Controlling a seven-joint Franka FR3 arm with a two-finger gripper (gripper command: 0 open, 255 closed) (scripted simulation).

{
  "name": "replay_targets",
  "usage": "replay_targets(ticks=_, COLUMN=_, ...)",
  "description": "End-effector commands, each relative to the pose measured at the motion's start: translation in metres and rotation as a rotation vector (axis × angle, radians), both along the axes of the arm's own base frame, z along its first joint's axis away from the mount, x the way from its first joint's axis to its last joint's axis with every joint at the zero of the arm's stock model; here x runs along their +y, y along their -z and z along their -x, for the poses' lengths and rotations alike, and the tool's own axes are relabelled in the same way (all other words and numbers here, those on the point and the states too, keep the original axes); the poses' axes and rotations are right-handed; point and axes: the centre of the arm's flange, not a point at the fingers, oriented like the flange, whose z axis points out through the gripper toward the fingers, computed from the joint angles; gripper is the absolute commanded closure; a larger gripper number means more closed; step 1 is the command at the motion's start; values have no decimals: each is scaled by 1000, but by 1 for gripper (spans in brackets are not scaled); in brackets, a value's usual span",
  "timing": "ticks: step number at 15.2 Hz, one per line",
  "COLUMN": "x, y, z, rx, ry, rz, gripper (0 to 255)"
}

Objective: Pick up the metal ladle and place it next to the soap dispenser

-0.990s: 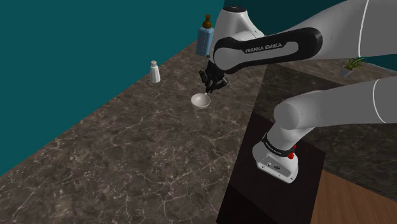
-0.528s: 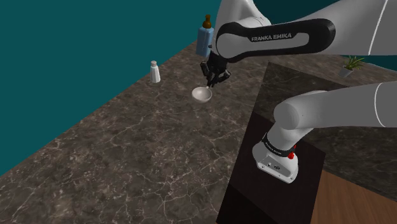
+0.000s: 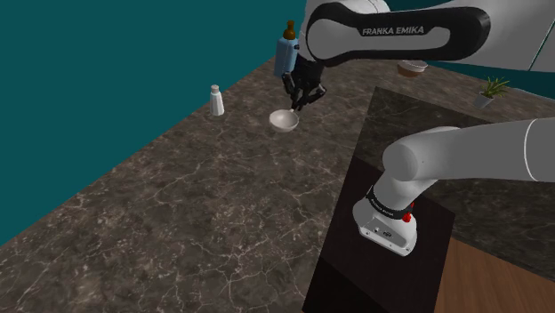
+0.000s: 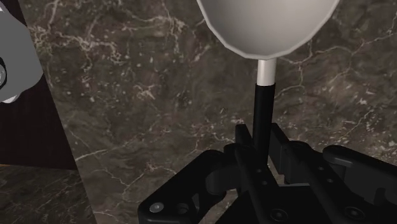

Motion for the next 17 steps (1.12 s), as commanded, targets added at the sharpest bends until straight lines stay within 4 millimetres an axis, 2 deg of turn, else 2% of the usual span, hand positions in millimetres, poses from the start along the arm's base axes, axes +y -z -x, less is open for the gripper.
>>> replay_targets(ticks=1, x=-1, y=-10, z=0, rx=1, ry=0, rz=0, gripper=255)
replay_targets(ticks=17, x=-1, y=-94, z=0, rx=1, ry=0, rz=0, gripper=255)
